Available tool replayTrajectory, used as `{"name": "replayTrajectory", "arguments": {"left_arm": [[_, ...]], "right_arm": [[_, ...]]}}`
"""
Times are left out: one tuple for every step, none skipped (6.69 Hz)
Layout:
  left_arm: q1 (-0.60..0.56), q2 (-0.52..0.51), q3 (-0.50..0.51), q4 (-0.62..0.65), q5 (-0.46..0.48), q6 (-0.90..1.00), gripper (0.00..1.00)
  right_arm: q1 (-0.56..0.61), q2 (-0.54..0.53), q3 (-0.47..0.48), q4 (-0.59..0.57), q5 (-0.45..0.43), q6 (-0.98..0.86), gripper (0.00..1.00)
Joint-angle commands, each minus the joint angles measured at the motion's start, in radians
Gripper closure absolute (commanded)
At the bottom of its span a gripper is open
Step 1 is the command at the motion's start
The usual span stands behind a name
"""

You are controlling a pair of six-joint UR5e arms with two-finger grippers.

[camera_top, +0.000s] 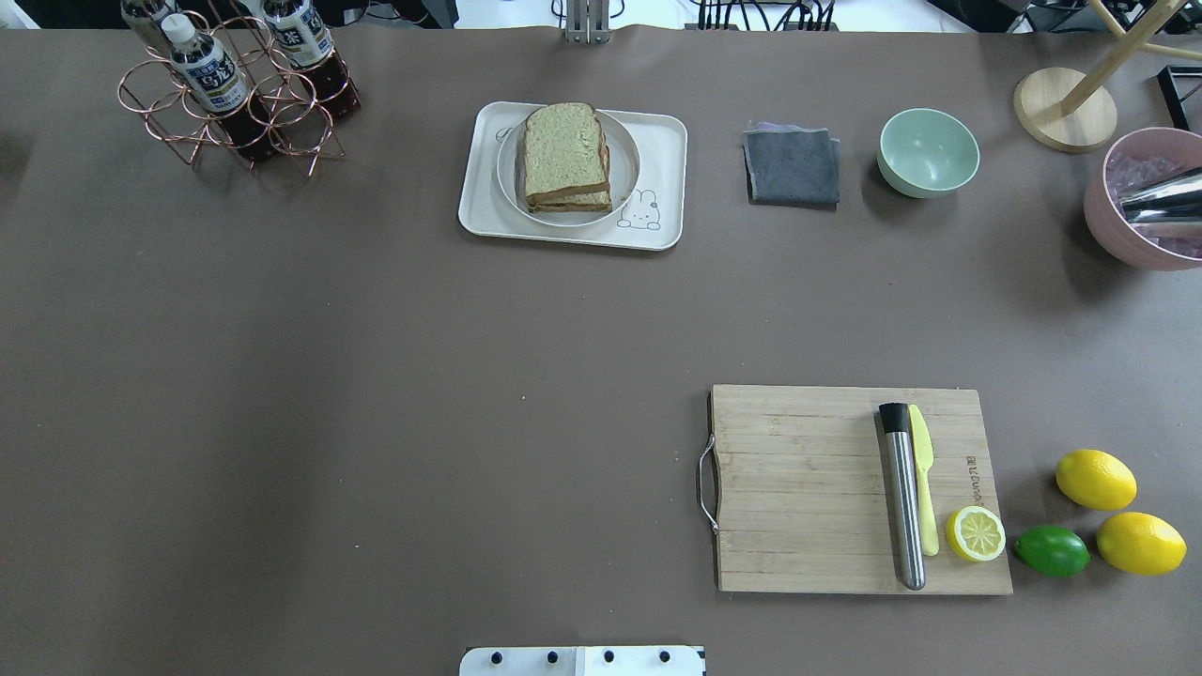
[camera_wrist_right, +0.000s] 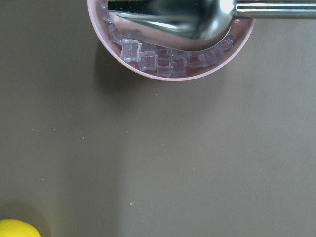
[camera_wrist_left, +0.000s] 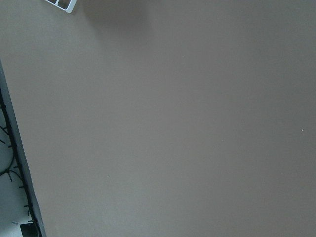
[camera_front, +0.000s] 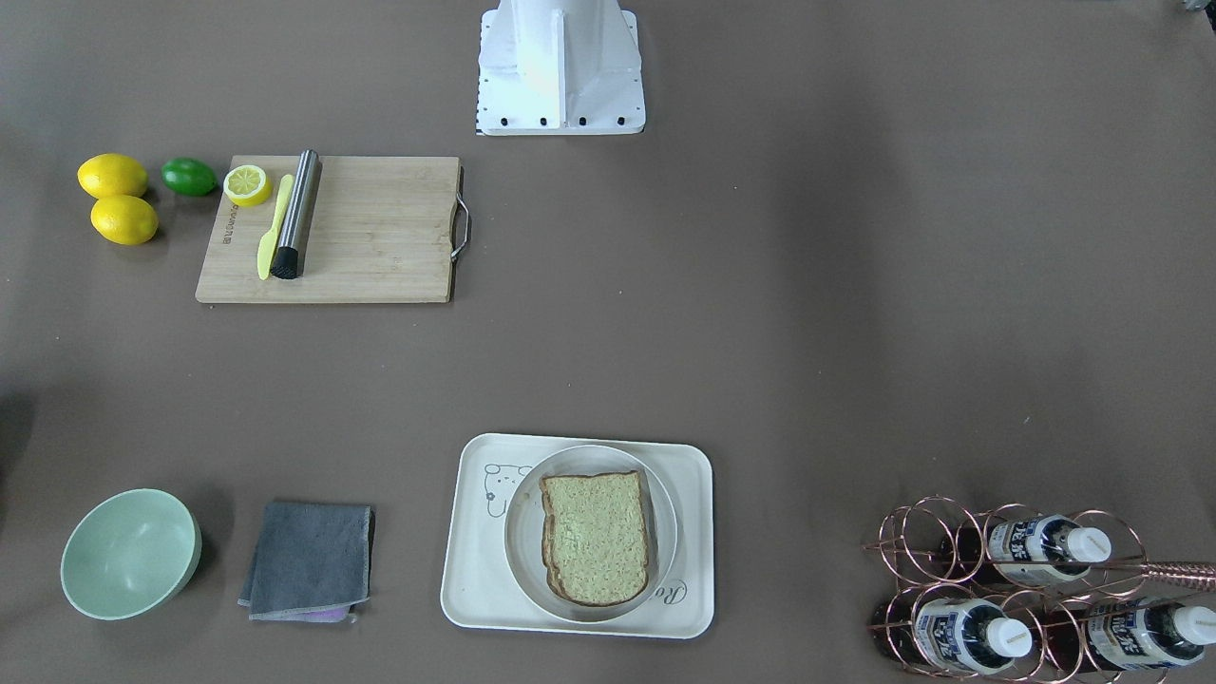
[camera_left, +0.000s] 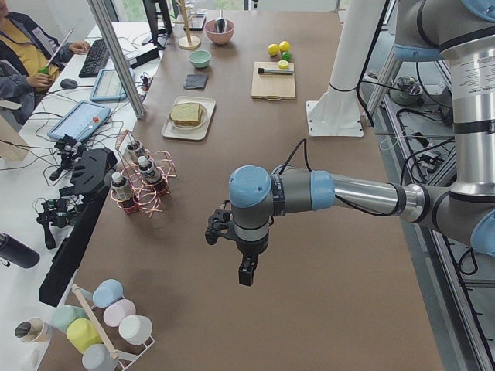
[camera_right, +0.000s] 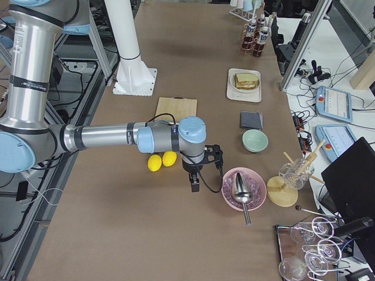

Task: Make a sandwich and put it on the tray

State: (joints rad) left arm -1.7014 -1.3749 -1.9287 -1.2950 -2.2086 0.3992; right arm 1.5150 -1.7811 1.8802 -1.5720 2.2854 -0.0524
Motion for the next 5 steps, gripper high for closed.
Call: {"name": "replayTrajectory", "arguments": {"left_arm": [[-0.004, -0.006, -0.009, -0.006, 0.0, -0.032, 0.03], [-0.003, -0.018, -0.009, -0.021, 0.0, -0.128, 0.03], [-0.004, -0.013, 0.011, -0.038, 0.0, -0.147, 0.03], [-0.004, -0.012, 0.052, -0.038, 0.0, -0.142, 0.03], [-0.004, -0.003, 0.057, -0.04, -0.002, -0.149, 0.03]], "right_arm": [[0.008, -0.009, -0.001, -0.035, -0.006, -0.003, 0.0], [0.008, -0.009, 0.0, -0.048, -0.01, -0.003, 0.0], [0.008, -0.009, -0.001, -0.052, -0.012, -0.004, 0.0], [0.011, -0.008, -0.001, -0.052, -0.017, -0.004, 0.0], [-0.005, -0.001, -0.013, -0.052, -0.03, -0.003, 0.0]]}}
